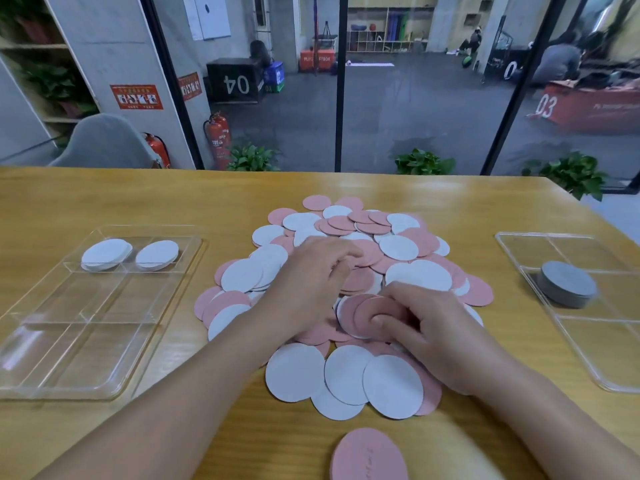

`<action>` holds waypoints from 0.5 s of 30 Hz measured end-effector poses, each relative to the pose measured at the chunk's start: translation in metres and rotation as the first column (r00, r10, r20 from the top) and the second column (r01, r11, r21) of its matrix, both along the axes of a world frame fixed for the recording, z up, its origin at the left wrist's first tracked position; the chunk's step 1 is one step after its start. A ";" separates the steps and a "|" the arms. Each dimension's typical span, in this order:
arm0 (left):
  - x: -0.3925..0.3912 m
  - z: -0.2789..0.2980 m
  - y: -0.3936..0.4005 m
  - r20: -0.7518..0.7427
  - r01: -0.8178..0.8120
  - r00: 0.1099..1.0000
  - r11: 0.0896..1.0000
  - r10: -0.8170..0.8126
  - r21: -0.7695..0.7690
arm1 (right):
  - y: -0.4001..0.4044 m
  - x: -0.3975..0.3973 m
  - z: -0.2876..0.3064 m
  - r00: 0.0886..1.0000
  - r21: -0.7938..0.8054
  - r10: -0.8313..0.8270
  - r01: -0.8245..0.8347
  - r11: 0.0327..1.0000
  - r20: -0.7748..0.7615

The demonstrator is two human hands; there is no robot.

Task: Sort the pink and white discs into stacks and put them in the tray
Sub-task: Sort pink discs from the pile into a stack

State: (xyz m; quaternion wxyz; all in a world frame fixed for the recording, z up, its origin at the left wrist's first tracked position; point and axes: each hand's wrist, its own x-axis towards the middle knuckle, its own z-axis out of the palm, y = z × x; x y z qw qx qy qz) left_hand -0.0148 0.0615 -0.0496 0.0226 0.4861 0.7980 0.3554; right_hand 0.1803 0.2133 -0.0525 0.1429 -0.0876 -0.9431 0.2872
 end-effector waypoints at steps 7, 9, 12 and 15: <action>-0.018 -0.004 0.050 -0.150 0.046 0.984 0.955 -0.093 -0.293 | 0.001 -0.002 -0.004 0.996 0.076 0.065 -0.061 0.995 -0.055; -0.015 -0.005 0.045 -0.157 0.056 0.982 0.949 -0.109 -0.310 | 0.003 -0.001 -0.006 0.997 0.049 0.056 -0.054 0.997 -0.048; -0.006 0.004 0.020 -0.146 0.089 0.979 0.944 -0.142 -0.317 | 0.004 0.000 -0.007 0.998 0.052 0.049 -0.047 0.998 -0.046; 0.002 0.009 -0.013 -0.058 0.207 0.969 0.919 -0.240 -0.337 | 0.000 0.000 -0.008 0.998 0.059 0.051 -0.048 0.997 -0.042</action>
